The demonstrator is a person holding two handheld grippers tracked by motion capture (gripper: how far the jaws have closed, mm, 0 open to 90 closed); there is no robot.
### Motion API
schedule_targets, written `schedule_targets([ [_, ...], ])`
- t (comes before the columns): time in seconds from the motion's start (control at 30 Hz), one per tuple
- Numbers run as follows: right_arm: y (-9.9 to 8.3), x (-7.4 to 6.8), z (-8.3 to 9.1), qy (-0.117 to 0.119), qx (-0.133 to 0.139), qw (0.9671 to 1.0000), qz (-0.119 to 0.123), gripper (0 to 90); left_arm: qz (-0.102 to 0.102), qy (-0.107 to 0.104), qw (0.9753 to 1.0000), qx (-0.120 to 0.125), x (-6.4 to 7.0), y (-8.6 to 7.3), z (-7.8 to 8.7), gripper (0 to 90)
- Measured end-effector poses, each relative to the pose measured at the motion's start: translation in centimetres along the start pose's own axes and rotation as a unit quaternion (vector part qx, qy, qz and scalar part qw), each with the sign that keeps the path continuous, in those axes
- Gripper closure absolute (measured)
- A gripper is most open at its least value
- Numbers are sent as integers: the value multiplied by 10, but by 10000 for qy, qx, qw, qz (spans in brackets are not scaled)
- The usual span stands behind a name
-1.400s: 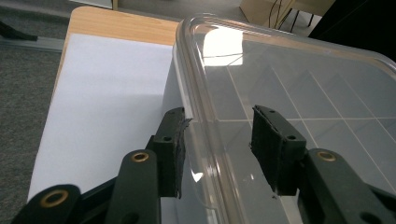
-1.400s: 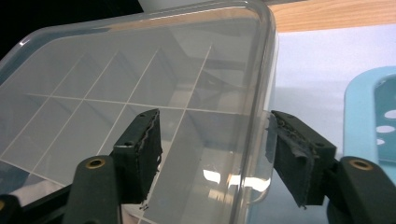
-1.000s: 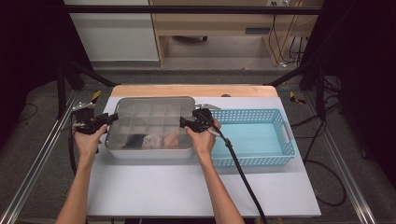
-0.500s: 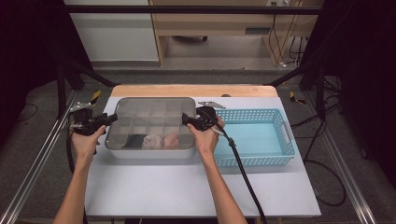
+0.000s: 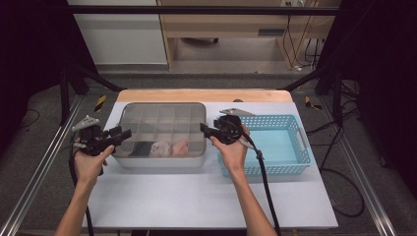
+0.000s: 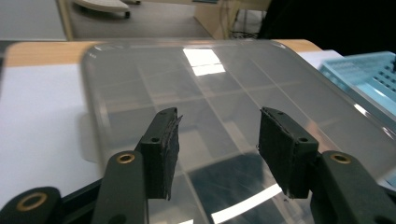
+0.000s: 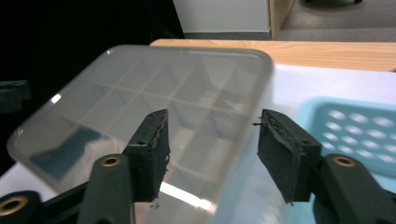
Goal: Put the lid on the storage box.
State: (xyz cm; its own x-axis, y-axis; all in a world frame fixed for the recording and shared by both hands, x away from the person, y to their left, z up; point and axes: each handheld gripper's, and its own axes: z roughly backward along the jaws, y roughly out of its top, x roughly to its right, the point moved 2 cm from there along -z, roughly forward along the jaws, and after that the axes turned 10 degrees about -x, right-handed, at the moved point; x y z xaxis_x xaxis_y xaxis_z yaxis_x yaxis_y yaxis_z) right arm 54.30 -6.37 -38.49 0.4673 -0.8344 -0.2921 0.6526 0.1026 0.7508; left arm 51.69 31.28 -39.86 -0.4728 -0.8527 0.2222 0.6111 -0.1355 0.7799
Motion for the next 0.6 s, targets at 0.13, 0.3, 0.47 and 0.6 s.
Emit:
schedule_targets([
  [0.13,-18,20,29,16,61,9999,114,477,-234,-169,9996,-71,19,-12,-2,496],
  [0.3,-38,33,58,117,29,9992,375,513,-367,-114,9992,-115,33,-22,5,572],
  [0.47,-56,48,80,-33,55,9983,572,581,-335,-174,9990,-225,37,-36,15,639],
  [0.6,-70,63,95,-66,-59,9986,528,600,-378,-289,9985,-282,37,-45,19,642],
])
